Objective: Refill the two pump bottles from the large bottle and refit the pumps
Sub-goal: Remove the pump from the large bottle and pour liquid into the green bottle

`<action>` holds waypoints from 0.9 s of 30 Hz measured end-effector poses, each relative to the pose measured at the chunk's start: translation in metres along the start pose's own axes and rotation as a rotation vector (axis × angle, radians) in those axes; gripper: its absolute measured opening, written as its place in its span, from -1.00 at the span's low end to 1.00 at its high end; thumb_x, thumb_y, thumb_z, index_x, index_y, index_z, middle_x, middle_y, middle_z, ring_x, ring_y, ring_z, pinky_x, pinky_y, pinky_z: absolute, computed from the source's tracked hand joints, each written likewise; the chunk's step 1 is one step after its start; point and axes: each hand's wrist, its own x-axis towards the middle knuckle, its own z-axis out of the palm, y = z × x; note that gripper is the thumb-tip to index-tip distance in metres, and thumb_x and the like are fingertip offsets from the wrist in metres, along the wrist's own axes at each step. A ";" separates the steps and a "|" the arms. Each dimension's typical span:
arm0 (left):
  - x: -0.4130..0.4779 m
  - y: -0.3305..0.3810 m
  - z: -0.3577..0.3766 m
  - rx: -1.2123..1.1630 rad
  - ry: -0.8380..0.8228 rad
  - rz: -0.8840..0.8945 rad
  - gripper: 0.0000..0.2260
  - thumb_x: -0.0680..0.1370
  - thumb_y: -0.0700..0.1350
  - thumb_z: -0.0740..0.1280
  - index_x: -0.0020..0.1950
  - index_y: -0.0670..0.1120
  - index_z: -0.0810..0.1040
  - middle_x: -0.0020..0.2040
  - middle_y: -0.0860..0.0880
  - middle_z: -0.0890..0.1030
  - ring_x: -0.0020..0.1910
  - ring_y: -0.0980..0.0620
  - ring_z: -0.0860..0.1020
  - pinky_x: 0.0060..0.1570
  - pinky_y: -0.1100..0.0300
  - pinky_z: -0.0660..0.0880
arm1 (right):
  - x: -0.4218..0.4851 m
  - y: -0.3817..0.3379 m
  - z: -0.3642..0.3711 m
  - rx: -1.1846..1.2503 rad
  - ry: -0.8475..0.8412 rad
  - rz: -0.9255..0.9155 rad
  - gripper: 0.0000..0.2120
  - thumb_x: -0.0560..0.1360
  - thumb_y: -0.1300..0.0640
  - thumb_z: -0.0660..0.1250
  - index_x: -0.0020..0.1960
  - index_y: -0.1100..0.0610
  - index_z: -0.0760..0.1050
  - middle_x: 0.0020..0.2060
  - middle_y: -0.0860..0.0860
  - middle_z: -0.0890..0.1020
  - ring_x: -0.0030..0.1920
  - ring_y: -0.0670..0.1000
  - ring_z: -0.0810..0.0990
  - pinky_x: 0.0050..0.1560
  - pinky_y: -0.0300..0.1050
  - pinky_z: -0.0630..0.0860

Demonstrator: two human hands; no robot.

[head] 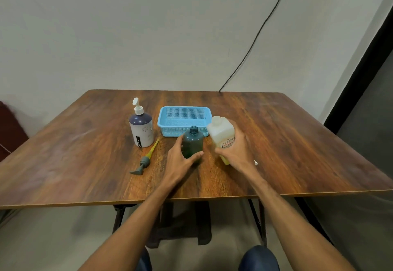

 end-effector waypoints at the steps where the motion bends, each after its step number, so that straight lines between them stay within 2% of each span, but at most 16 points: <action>1: 0.001 -0.002 -0.002 -0.003 0.021 0.005 -0.22 0.42 0.12 0.55 0.54 0.00 0.29 0.46 -0.02 0.47 0.38 0.01 0.46 0.36 -0.08 0.48 | 0.003 -0.002 0.000 -0.036 -0.007 -0.010 -0.04 0.22 0.18 0.64 0.50 -0.10 0.28 0.25 -0.09 0.52 0.20 -0.01 0.54 0.04 -0.05 0.64; 3: 0.002 -0.007 -0.005 -0.002 0.068 0.010 -0.24 0.41 0.13 0.56 0.52 0.02 0.31 0.45 -0.01 0.47 0.34 0.06 0.47 0.33 0.02 0.49 | 0.008 -0.007 -0.001 -0.123 -0.023 -0.025 -0.04 0.21 0.16 0.65 0.51 -0.09 0.28 0.27 -0.05 0.53 0.21 0.02 0.53 0.13 0.11 0.62; 5: 0.003 -0.011 -0.009 0.002 0.088 0.003 -0.22 0.41 0.12 0.56 0.53 0.03 0.29 0.46 -0.03 0.45 0.34 0.07 0.45 0.30 0.09 0.47 | 0.013 -0.010 -0.001 -0.210 -0.036 -0.064 -0.04 0.20 0.15 0.65 0.51 -0.07 0.30 0.29 -0.04 0.55 0.19 0.00 0.53 0.17 0.11 0.59; 8: 0.005 -0.015 -0.011 -0.002 0.110 0.009 -0.22 0.41 0.08 0.57 0.53 0.01 0.30 0.46 -0.04 0.44 0.37 0.04 0.43 0.35 0.02 0.47 | 0.020 -0.015 0.003 -0.334 -0.090 -0.087 -0.03 0.20 0.11 0.66 0.52 -0.02 0.30 0.34 -0.03 0.53 0.24 0.02 0.53 0.20 0.00 0.54; 13: 0.003 -0.018 -0.013 -0.025 0.141 0.017 -0.26 0.40 0.06 0.58 0.51 0.04 0.34 0.42 -0.01 0.46 0.36 0.04 0.42 0.36 -0.05 0.46 | 0.026 -0.025 0.011 -0.487 -0.130 -0.123 -0.02 0.21 0.11 0.65 0.54 -0.01 0.27 0.38 0.03 0.51 0.27 0.08 0.54 0.16 0.15 0.61; 17: 0.003 -0.020 -0.015 -0.034 0.145 0.030 -0.28 0.40 0.07 0.58 0.49 0.11 0.34 0.37 0.05 0.45 0.31 0.11 0.42 0.33 0.00 0.48 | 0.026 -0.032 0.011 -0.583 -0.112 -0.168 -0.02 0.22 0.14 0.64 0.54 0.02 0.27 0.36 0.07 0.52 0.26 0.12 0.56 0.17 0.14 0.60; 27: 0.002 -0.019 -0.016 -0.056 0.133 0.046 -0.28 0.40 0.04 0.58 0.49 0.14 0.33 0.33 0.05 0.46 0.30 0.09 0.43 0.32 -0.02 0.48 | 0.029 -0.046 0.003 -0.753 -0.114 -0.252 -0.11 0.28 0.18 0.59 0.53 0.05 0.28 0.33 0.12 0.53 0.27 0.17 0.53 0.25 0.18 0.48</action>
